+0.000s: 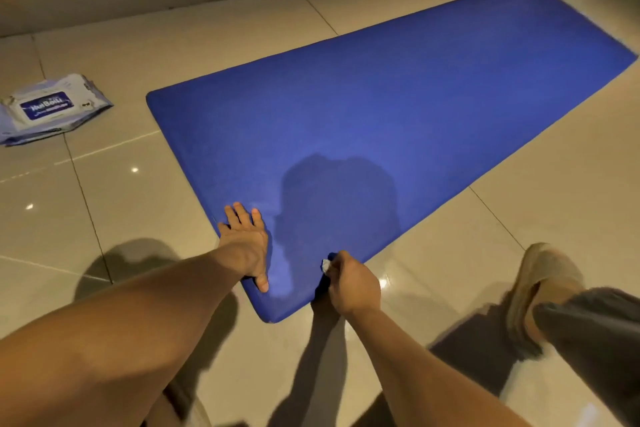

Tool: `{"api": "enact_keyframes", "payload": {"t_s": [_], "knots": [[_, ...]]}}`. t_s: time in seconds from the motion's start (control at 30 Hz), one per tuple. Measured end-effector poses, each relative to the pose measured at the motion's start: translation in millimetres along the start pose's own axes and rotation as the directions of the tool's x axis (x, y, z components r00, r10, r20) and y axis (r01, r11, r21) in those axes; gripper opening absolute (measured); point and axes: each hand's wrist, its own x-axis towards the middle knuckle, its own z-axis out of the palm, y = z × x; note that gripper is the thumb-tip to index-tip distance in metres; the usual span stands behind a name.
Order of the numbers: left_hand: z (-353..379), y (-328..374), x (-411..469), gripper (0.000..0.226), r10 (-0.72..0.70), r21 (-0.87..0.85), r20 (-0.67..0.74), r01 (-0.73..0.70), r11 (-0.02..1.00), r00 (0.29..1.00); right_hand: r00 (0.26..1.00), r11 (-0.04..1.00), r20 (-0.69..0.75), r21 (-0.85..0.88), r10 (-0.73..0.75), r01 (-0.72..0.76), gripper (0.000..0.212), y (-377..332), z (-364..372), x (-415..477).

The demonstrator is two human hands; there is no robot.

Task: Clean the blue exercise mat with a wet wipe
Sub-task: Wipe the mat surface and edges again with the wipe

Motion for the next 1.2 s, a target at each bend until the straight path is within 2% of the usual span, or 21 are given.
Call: {"api": "enact_keyframes", "payload": {"t_s": [0.07,0.17,0.27,0.4,0.47,0.6,0.7,0.77,0.83,0.9,1.0,1.13,1.2], "knots": [[1,1,0,0.166,-0.007,0.003,-0.01,0.007,1.0,1.0,1.0,1.0,0.017,-0.016,-0.007,0.008,0.027,-1,-1,4],[5,2,7,0.169,-0.017,0.009,-0.022,0.017,1.0,1.0,0.999,0.999,-0.042,0.04,-0.001,0.002,0.026,14,-6,19],[9,6,11,0.172,-0.054,0.027,-0.021,0.054,0.998,0.998,0.978,0.98,-0.179,0.187,0.107,-0.073,0.024,39,-18,46],[8,10,15,0.172,-0.08,0.063,-0.004,0.08,0.995,0.997,0.928,0.941,-0.289,0.306,0.233,-0.141,0.009,54,-26,70],[6,13,14,0.172,-0.093,0.095,0.006,0.092,0.991,0.996,0.906,0.905,-0.318,0.402,0.28,-0.139,0.017,47,-13,53],[4,14,12,0.173,-0.1,0.094,0.022,0.097,0.991,0.995,0.948,0.834,-0.243,0.551,0.205,-0.039,0.027,3,49,-19],[2,15,11,0.173,-0.095,0.096,0.027,0.092,0.991,0.995,0.975,0.86,-0.204,0.51,0.083,0.033,0.023,-15,71,-42],[3,13,10,0.173,-0.088,0.085,0.022,0.086,0.993,0.996,0.948,0.845,-0.267,0.535,0.173,-0.004,0.022,3,54,-21],[6,10,12,0.173,-0.074,0.058,0.01,0.073,0.996,0.997,0.876,0.821,-0.34,0.562,0.341,-0.101,0.021,31,18,15],[8,7,12,0.174,-0.063,0.038,-0.008,0.063,0.997,0.998,0.846,0.795,-0.363,0.597,0.39,-0.11,0.023,50,-5,35],[10,5,11,0.173,-0.049,0.005,-0.025,0.049,0.999,0.998,0.89,0.815,-0.341,0.576,0.303,-0.056,0.026,29,23,11],[13,-1,7,0.171,-0.033,-0.024,-0.054,0.032,0.999,0.998,0.984,0.841,-0.173,0.538,0.041,0.06,0.021,-32,97,-71],[12,0,7,0.17,-0.038,-0.015,-0.059,0.038,0.999,0.998,0.986,0.841,-0.165,0.536,0.018,0.074,0.019,-36,103,-82]]}}
